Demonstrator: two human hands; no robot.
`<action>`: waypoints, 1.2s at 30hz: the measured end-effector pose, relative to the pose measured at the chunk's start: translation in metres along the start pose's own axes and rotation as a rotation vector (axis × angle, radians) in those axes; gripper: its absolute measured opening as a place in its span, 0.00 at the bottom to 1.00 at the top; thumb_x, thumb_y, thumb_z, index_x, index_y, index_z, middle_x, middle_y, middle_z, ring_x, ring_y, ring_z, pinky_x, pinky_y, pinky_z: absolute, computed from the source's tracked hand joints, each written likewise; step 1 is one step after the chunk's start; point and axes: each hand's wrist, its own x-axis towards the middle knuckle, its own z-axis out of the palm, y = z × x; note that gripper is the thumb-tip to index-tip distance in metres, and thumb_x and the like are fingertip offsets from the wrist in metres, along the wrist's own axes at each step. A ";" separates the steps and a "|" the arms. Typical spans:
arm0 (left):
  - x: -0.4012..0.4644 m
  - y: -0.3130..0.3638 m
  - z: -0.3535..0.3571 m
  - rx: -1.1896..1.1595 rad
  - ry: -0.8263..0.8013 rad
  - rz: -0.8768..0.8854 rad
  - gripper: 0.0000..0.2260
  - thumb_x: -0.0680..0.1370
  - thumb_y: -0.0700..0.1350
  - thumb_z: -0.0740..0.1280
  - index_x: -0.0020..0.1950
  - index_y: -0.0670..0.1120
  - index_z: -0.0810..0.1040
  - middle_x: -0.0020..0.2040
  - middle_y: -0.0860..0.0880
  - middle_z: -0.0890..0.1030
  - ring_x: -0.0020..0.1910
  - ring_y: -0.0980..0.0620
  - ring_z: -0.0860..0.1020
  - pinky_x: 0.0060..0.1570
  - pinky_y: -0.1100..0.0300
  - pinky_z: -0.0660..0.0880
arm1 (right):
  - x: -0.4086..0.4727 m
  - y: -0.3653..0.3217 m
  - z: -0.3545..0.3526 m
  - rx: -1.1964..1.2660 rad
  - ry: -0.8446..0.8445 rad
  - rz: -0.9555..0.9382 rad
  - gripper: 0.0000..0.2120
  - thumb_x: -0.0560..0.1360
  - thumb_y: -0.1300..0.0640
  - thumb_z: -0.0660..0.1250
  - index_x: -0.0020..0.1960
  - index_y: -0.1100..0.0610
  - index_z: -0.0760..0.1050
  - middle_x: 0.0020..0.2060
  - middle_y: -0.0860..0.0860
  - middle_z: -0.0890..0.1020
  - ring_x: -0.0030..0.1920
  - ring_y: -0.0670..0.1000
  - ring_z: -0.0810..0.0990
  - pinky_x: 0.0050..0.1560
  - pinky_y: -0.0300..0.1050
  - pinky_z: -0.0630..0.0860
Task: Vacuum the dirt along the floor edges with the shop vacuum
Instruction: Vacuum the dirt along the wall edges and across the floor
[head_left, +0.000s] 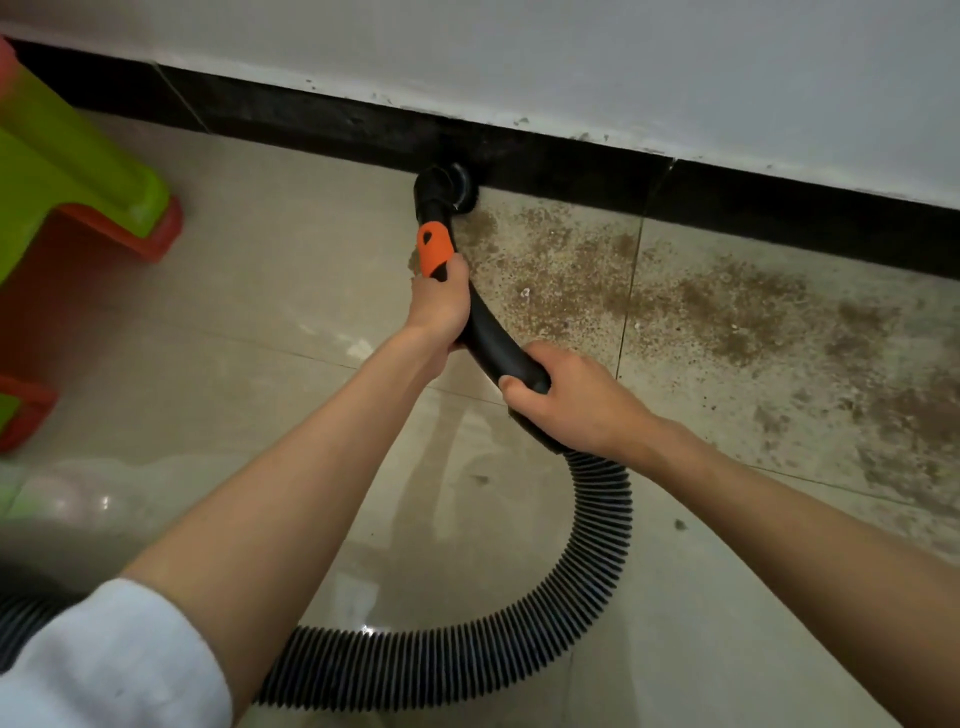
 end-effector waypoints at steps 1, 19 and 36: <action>-0.003 -0.001 0.004 0.011 -0.018 0.001 0.18 0.81 0.54 0.55 0.62 0.42 0.67 0.46 0.47 0.73 0.45 0.49 0.74 0.44 0.55 0.76 | -0.005 0.002 0.001 0.003 0.018 0.013 0.11 0.77 0.45 0.61 0.51 0.51 0.71 0.37 0.50 0.78 0.37 0.52 0.78 0.40 0.51 0.76; 0.011 0.005 -0.050 0.008 0.070 0.015 0.21 0.81 0.54 0.55 0.65 0.39 0.67 0.50 0.46 0.74 0.49 0.48 0.75 0.43 0.57 0.74 | 0.021 -0.044 0.029 -0.144 0.002 -0.001 0.15 0.78 0.42 0.57 0.55 0.53 0.69 0.35 0.48 0.73 0.39 0.55 0.75 0.35 0.46 0.66; -0.026 -0.009 -0.016 0.217 -0.036 0.044 0.20 0.81 0.53 0.55 0.64 0.39 0.66 0.43 0.47 0.73 0.39 0.52 0.74 0.35 0.58 0.73 | -0.035 -0.014 0.035 0.149 0.056 0.086 0.12 0.77 0.45 0.61 0.54 0.52 0.72 0.36 0.48 0.79 0.37 0.51 0.79 0.39 0.48 0.76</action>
